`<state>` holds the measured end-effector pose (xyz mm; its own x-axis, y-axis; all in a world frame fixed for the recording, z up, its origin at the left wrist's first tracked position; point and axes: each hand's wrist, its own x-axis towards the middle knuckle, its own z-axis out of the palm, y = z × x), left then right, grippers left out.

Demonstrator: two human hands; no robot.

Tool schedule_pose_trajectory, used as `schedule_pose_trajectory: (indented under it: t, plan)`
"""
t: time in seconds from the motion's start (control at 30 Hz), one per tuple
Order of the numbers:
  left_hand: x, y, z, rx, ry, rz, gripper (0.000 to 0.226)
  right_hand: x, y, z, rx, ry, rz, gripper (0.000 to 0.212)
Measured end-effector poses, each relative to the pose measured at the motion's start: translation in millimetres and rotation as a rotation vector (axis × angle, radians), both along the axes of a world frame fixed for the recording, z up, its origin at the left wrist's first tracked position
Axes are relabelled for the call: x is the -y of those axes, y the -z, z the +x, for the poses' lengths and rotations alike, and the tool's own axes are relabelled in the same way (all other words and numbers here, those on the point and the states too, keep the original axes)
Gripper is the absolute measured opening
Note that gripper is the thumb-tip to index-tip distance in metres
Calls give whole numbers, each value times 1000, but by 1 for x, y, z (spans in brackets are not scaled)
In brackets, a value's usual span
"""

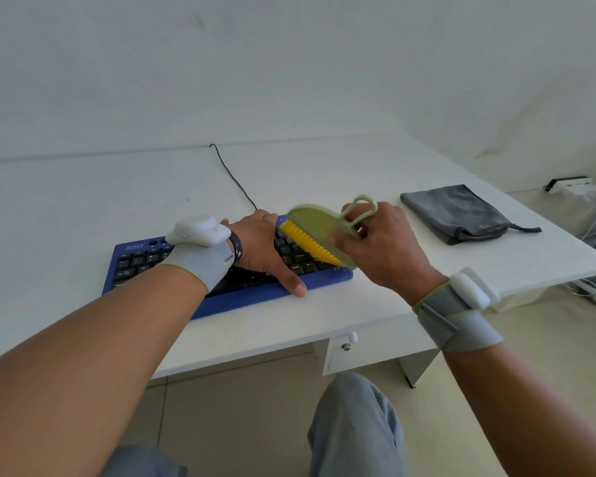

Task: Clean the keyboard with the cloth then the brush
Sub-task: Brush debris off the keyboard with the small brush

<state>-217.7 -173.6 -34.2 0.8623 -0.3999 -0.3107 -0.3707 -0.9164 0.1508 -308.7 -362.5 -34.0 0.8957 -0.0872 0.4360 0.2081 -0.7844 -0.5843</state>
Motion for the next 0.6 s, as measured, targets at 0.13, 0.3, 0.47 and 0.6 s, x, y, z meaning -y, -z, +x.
schedule_pose_trajectory:
  t: [0.13,0.3,0.47,0.6]
  plan:
    - [1,-3,-1,9,-16,31,149,17,-32,-9,-82,-8,-194,20]
    - [-1,-1,-1,3,1,4,148,2,-44,-4,69,-51,27,16]
    - [-4,3,2,3,35,-49,135,3,-23,-1,-103,-70,-22,19]
    - [-2,3,3,8,-7,6,154,27,-38,-8,-161,-6,-143,26]
